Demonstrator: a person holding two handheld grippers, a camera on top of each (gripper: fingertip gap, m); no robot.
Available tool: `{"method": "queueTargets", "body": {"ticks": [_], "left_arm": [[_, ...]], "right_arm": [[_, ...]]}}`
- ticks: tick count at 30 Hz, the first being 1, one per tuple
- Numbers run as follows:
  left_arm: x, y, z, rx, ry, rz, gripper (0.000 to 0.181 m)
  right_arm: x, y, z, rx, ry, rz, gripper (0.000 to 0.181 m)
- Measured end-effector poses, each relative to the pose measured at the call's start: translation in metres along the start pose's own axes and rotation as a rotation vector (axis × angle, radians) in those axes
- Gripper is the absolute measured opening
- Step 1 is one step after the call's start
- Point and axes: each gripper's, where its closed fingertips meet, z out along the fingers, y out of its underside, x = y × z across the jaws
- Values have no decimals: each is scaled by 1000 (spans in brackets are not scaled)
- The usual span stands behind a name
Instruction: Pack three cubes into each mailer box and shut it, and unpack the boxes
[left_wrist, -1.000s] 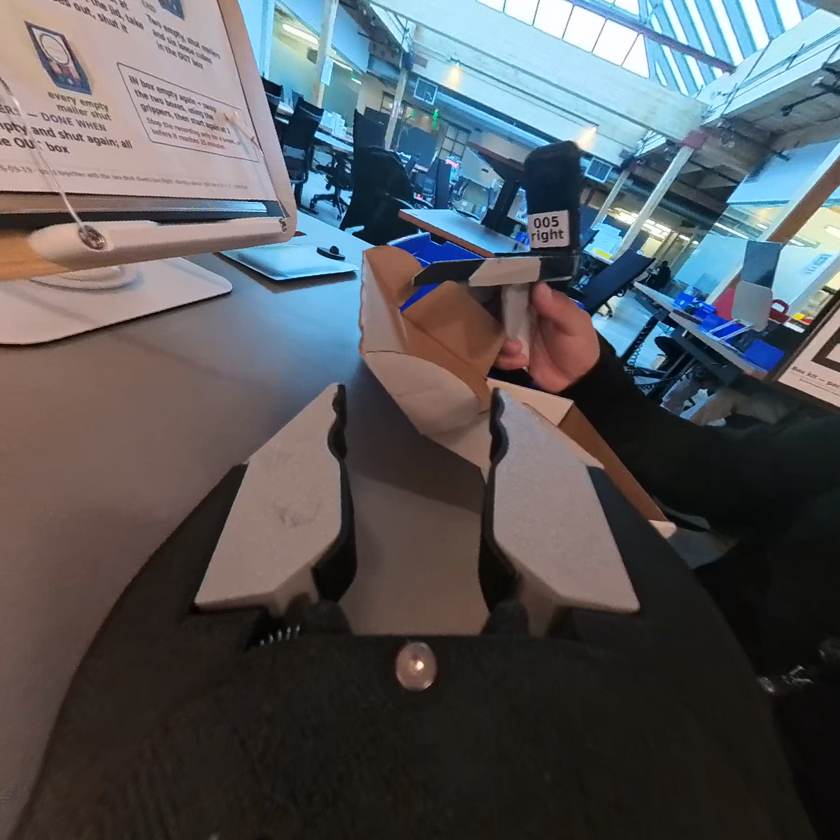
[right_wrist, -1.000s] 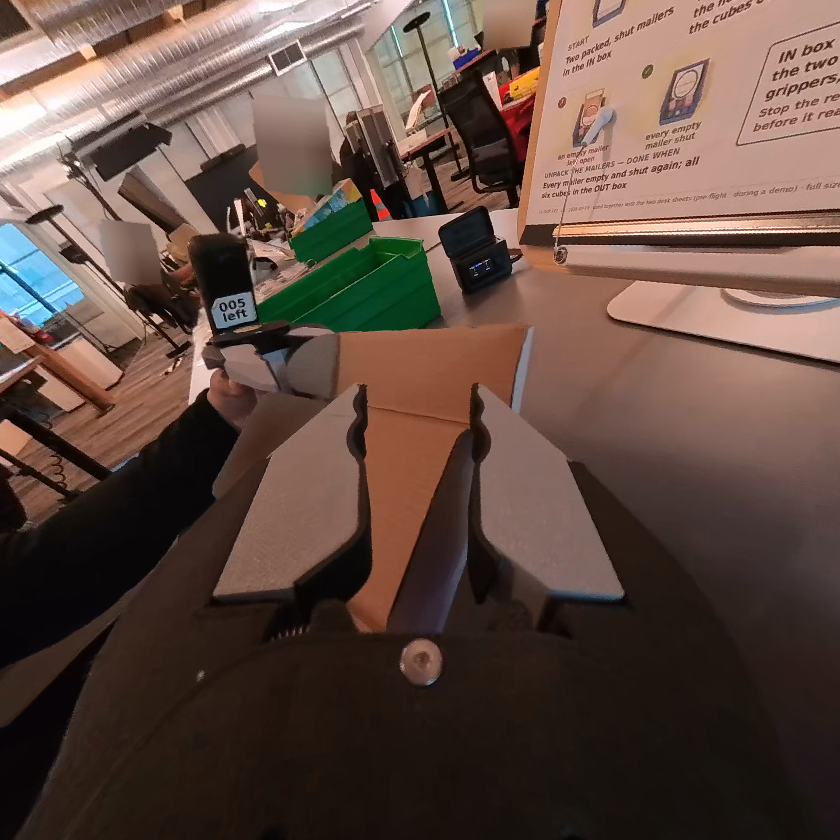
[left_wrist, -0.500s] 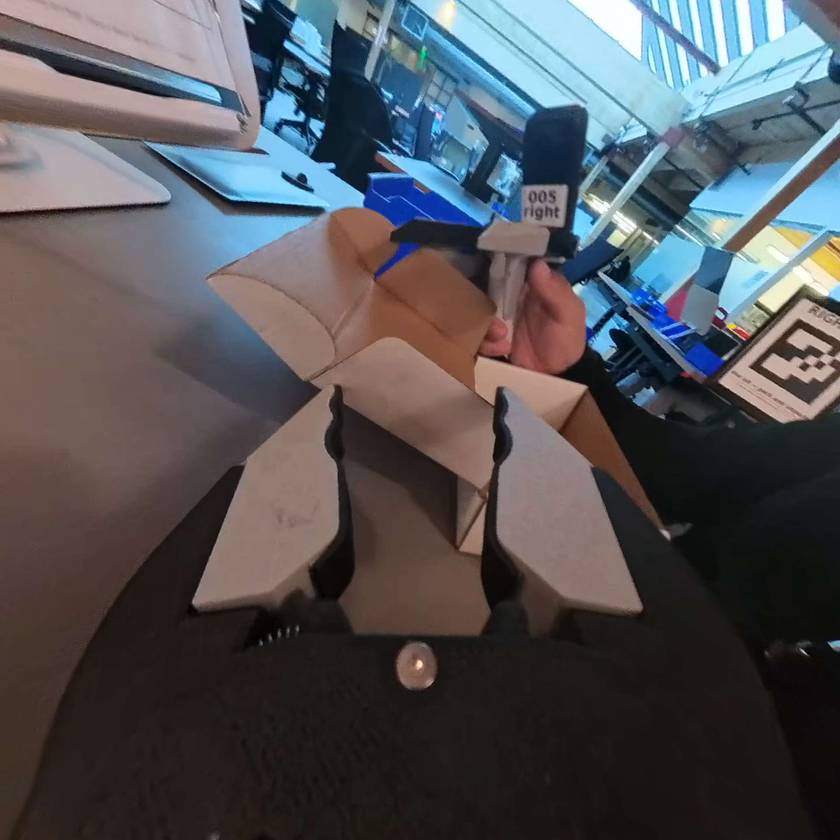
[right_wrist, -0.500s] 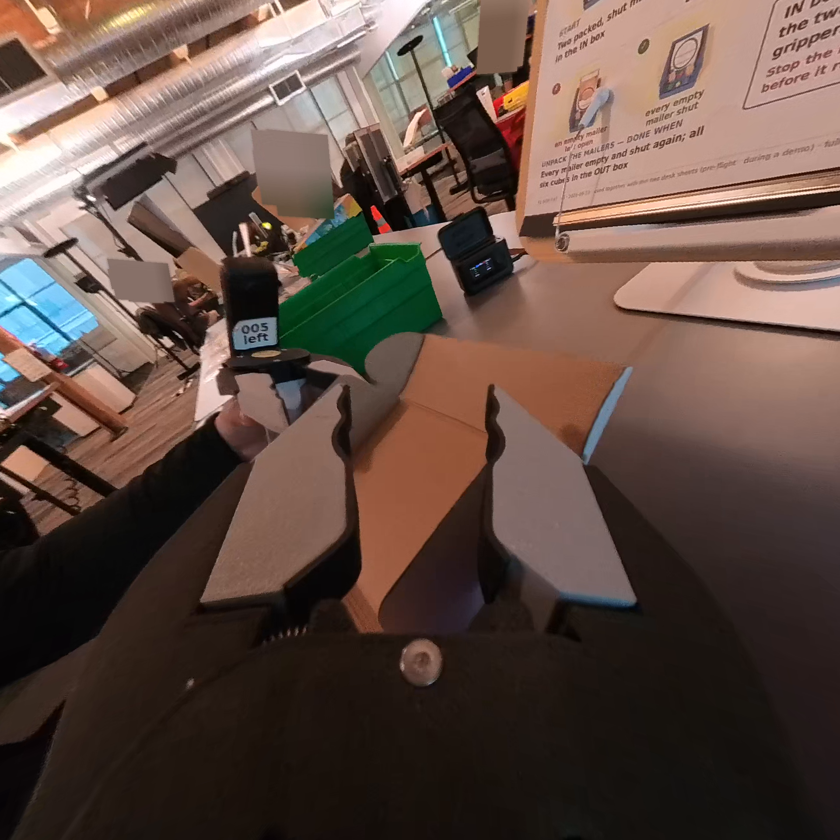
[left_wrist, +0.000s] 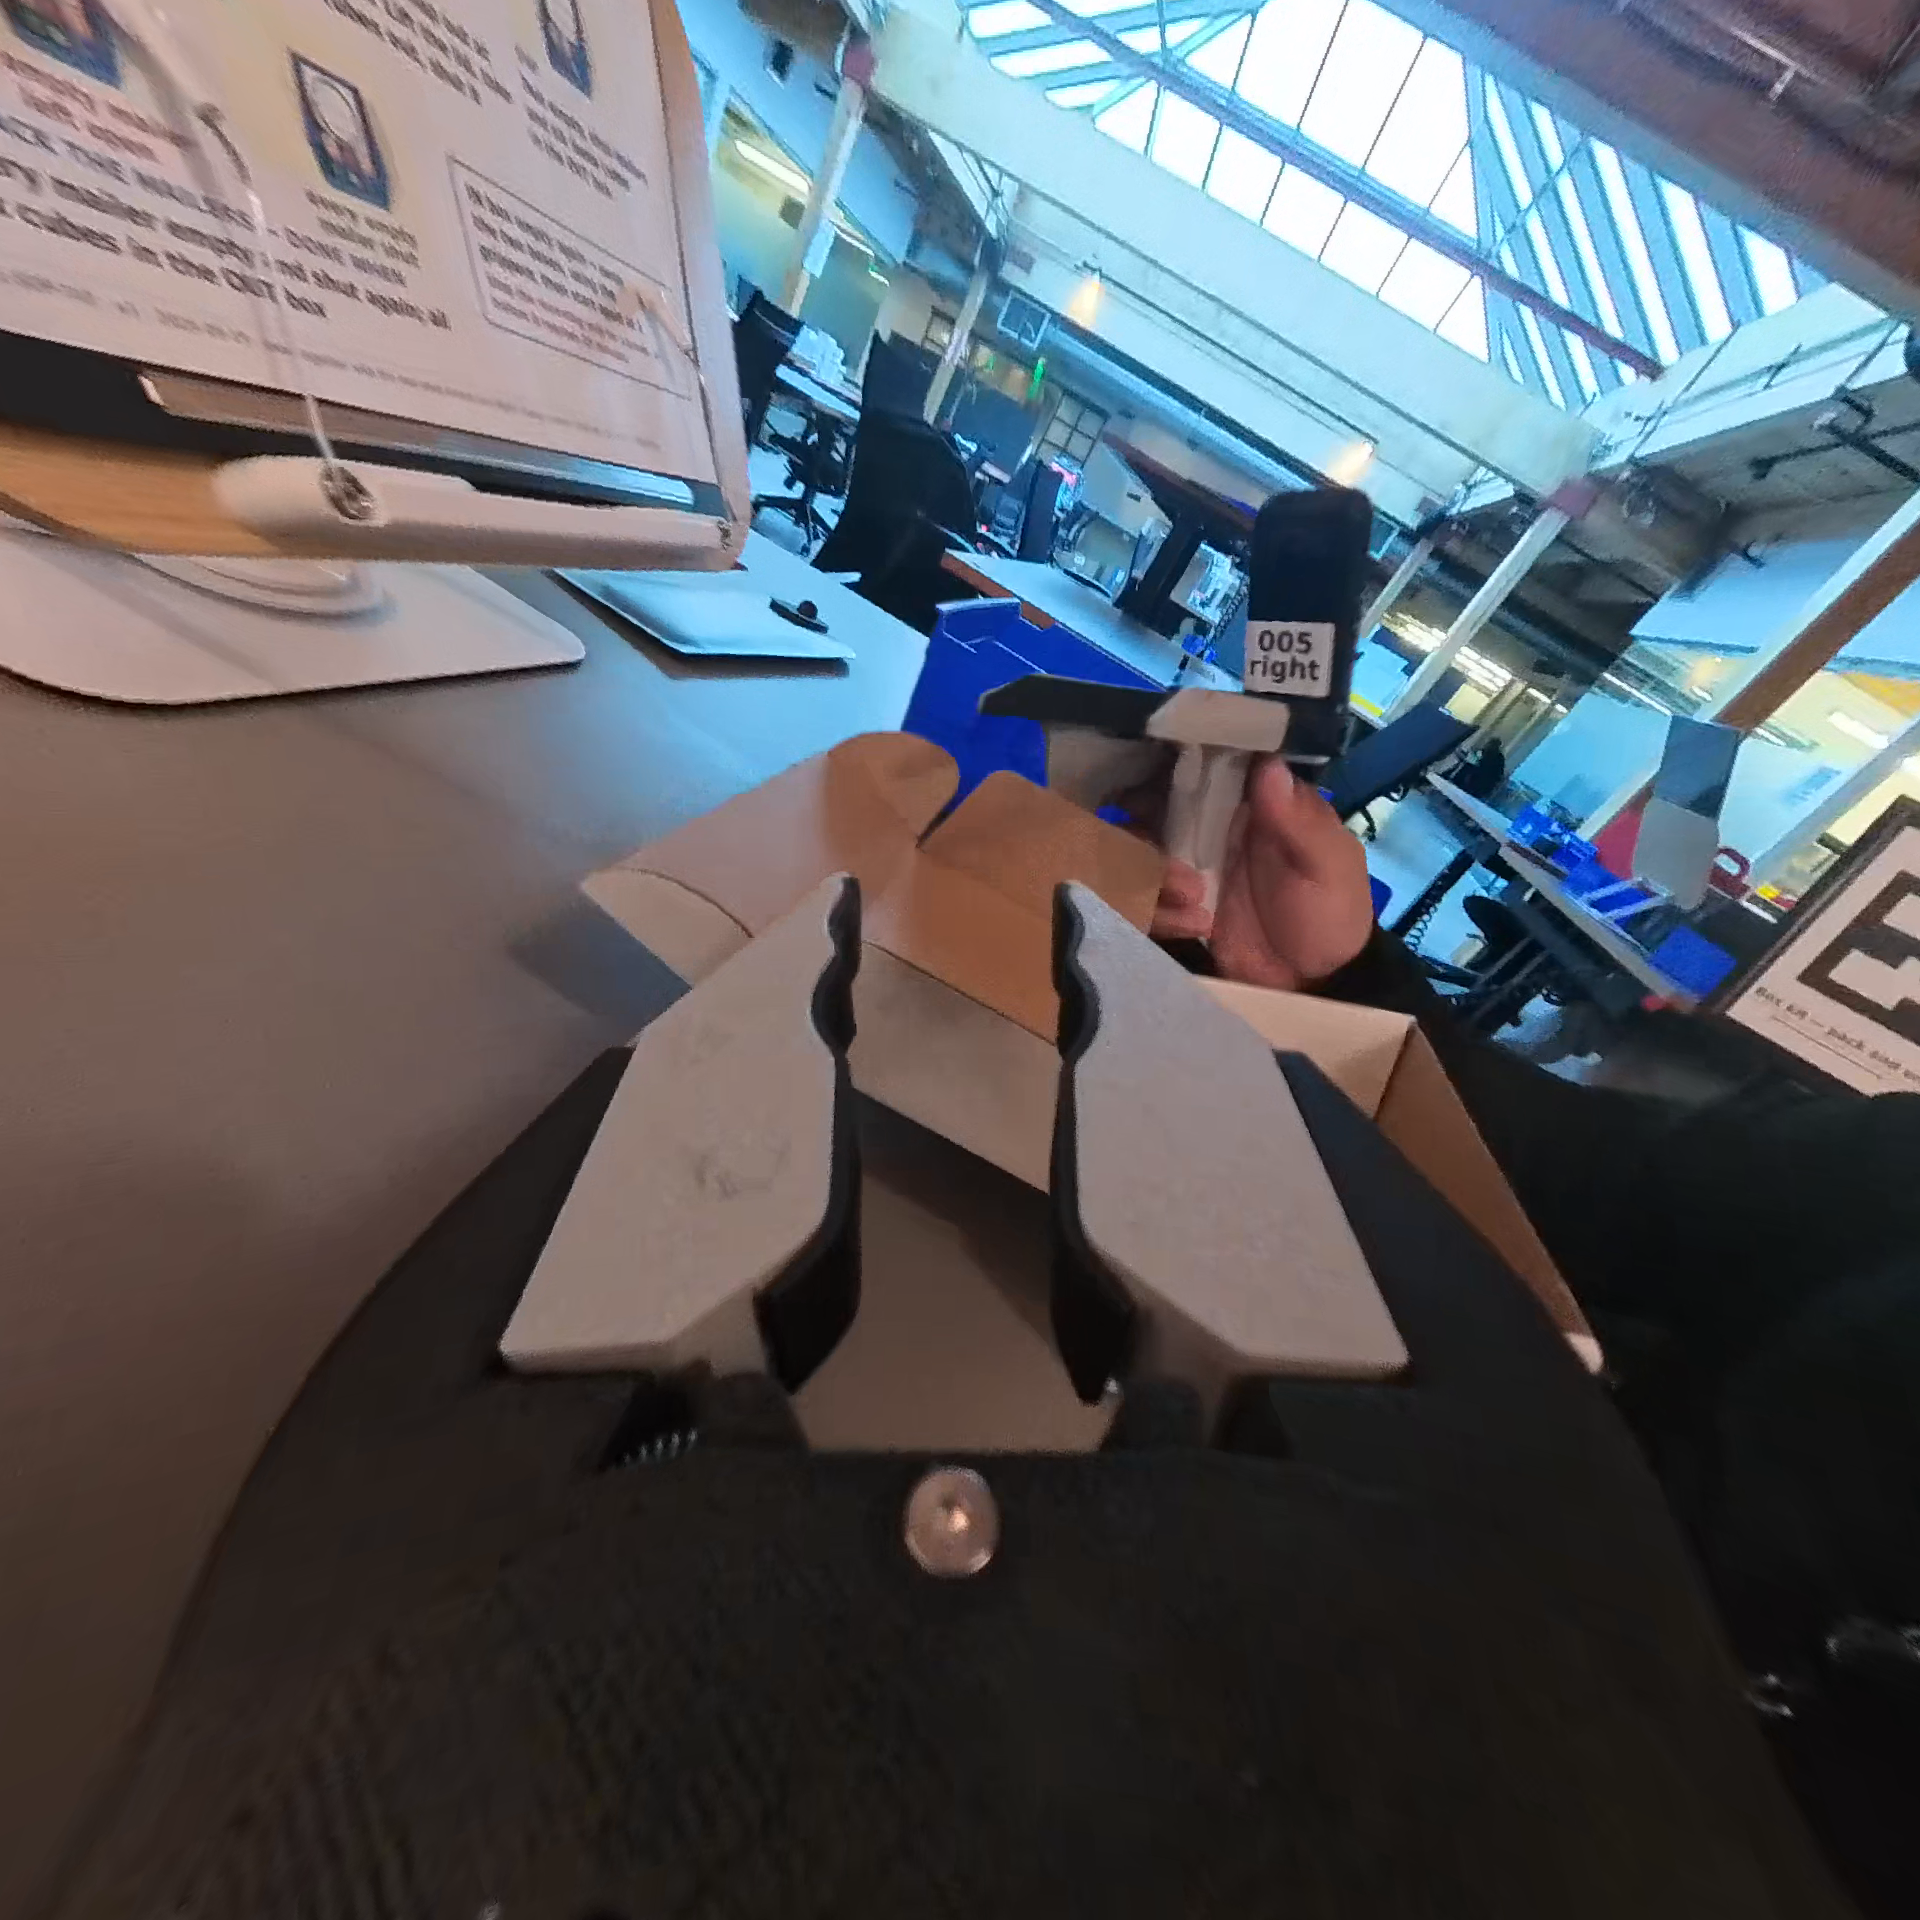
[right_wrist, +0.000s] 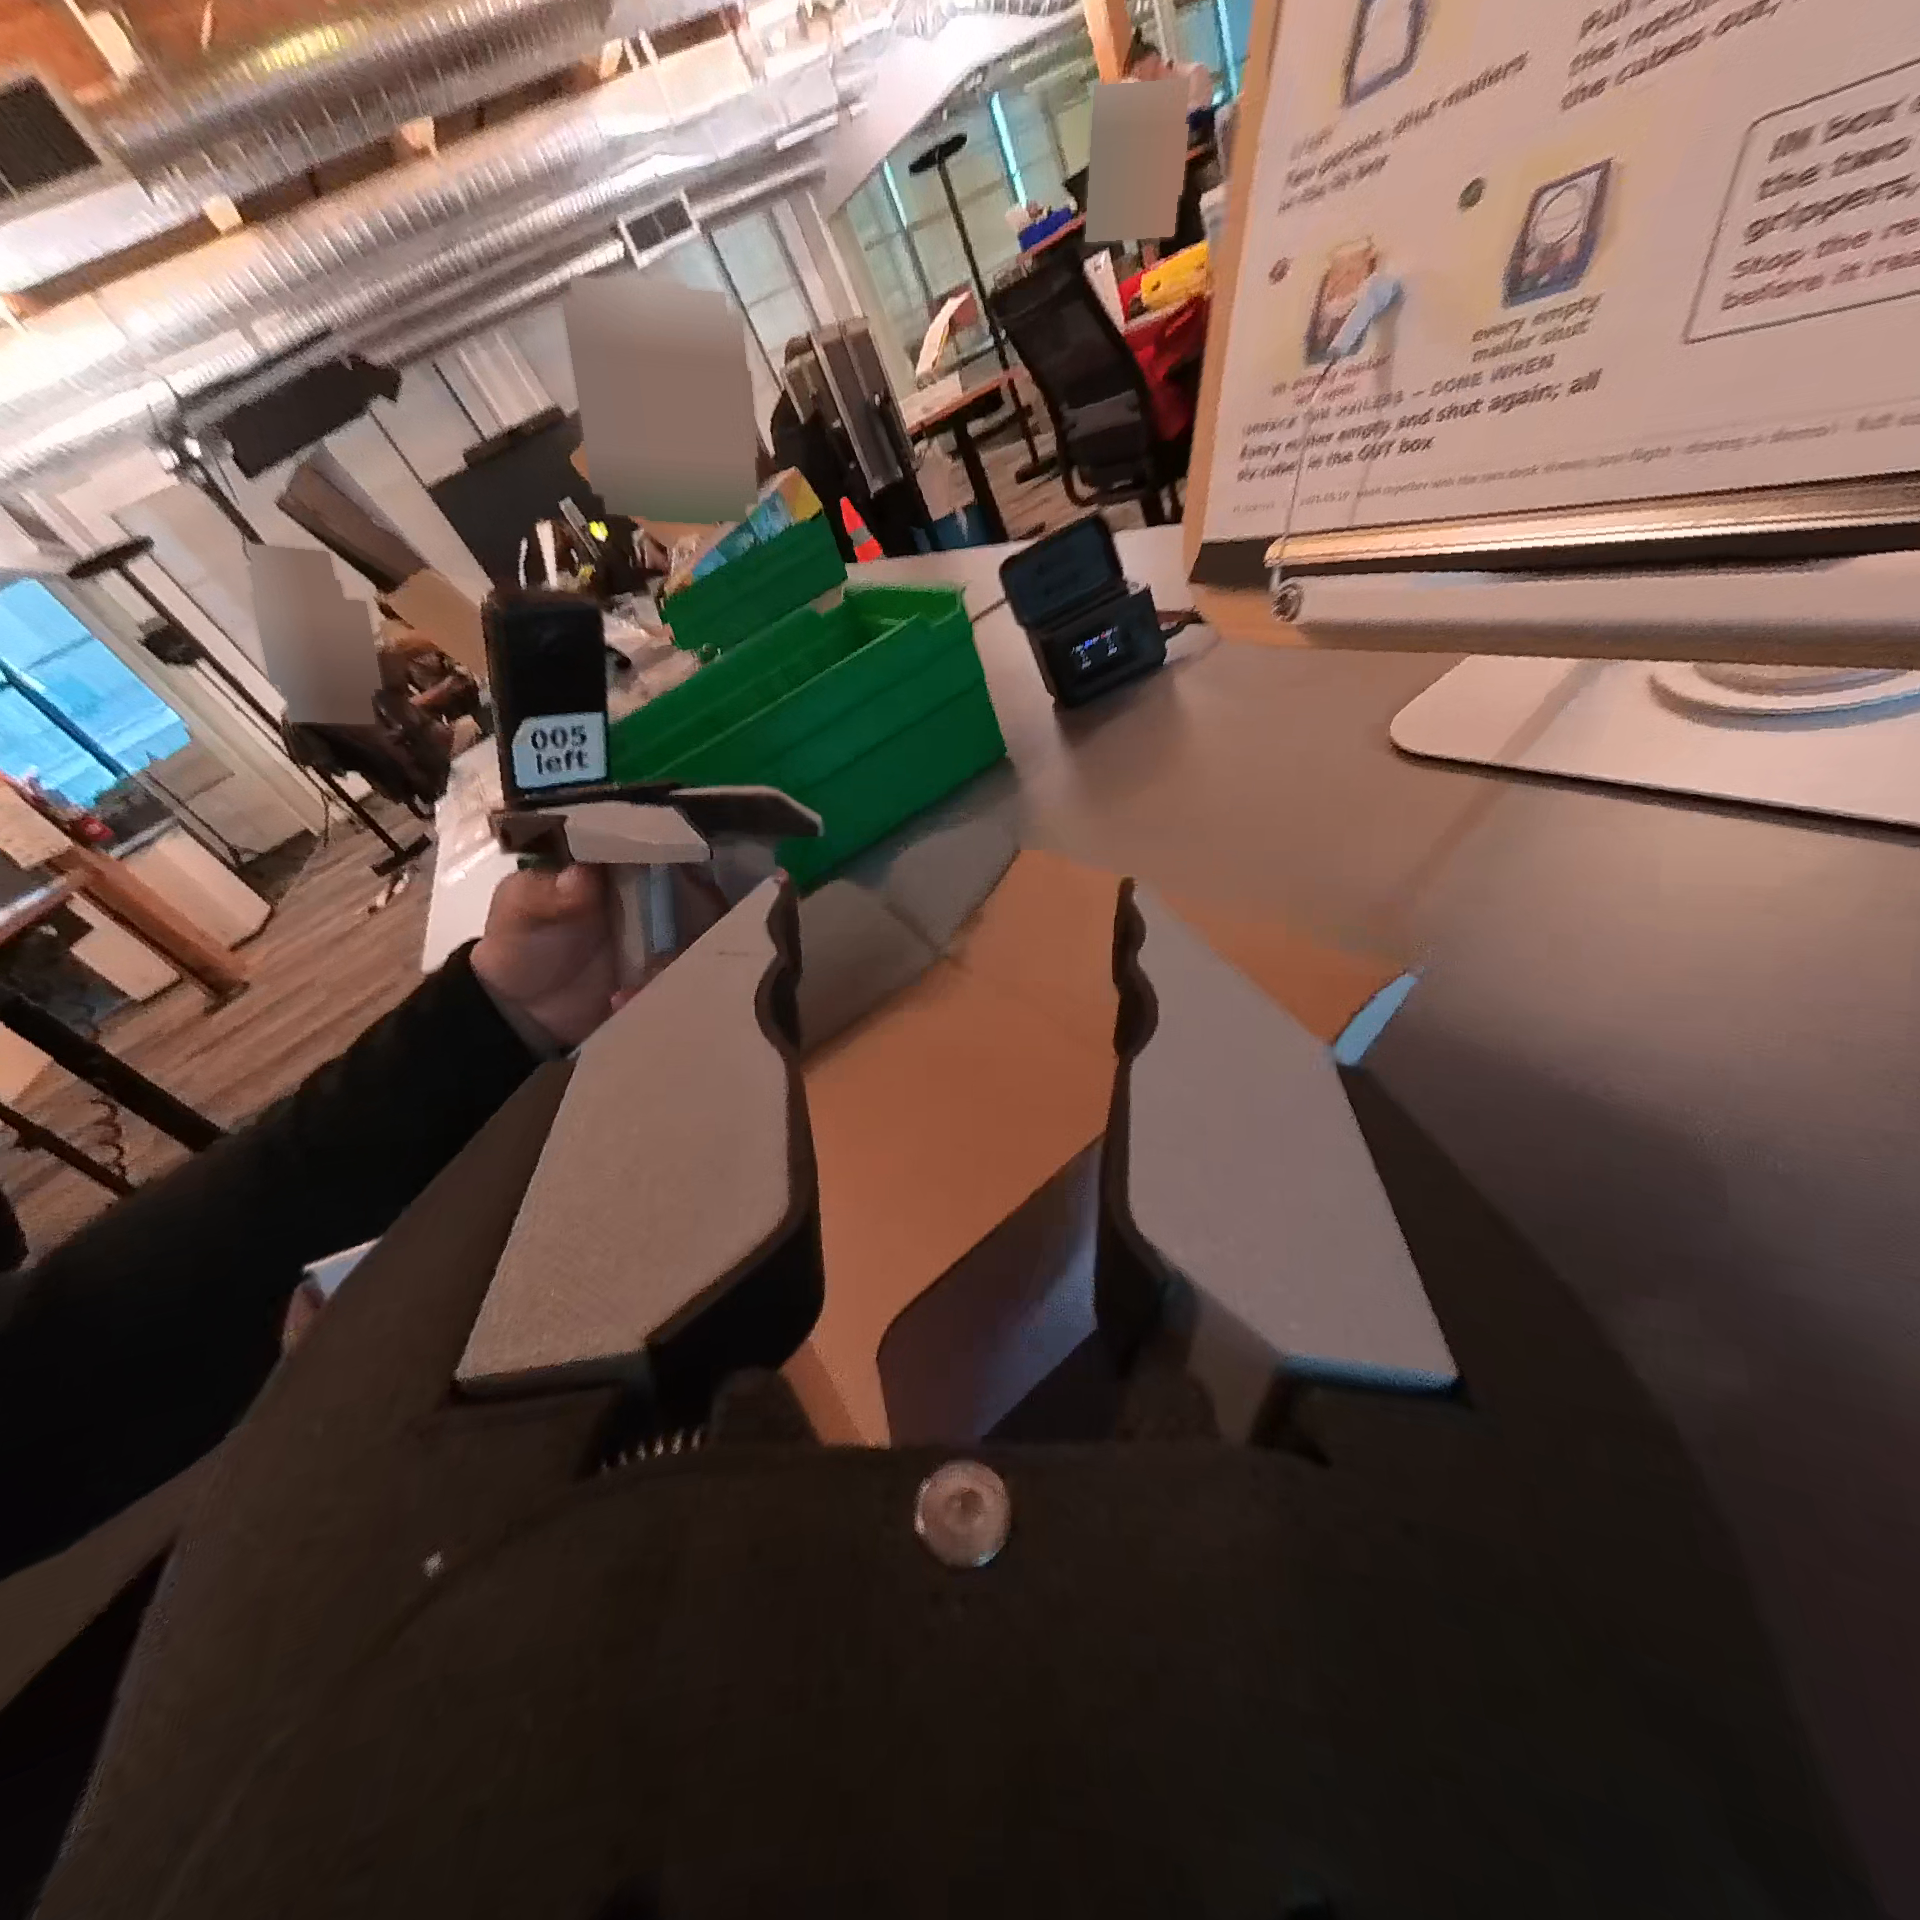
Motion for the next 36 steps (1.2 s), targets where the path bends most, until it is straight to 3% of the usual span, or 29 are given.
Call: {"method": "queueTargets", "body": {"ticks": [5, 9, 12, 20, 23, 26, 29, 32, 36], "left_arm": [[-8, 4, -5, -31, -47, -39, 38], [-23, 24, -2, -130, -120, -91, 58], [-27, 33, 0, -172, -137, -82, 52], [-21, 55, 7, -282, -113, -146, 54], [-17, 62, 14, -317, -105, -149, 55], [-21, 67, 16, -359, -162, -74, 40], [-22, 52, 13, -304, -199, 118, 21], [-17, 24, 9, -163, -233, 308, 16], [6, -1, 2, -18, -160, 353, 15]], "right_arm": [[25, -11, -20, 15, 72, 34, 68], [45, 1, -27, -67, 152, 80, 74], [58, 24, -25, -193, 228, 70, 63], [50, 75, -12, -424, 151, 207, 63], [47, 91, -9, -506, 149, 189, 49], [47, 94, -6, -538, 188, 95, 42], [44, 81, -1, -494, 217, -60, 39], [34, 48, 2, -332, 220, -211, 38], [15, 16, -3, -158, 163, -291, 38]]}}
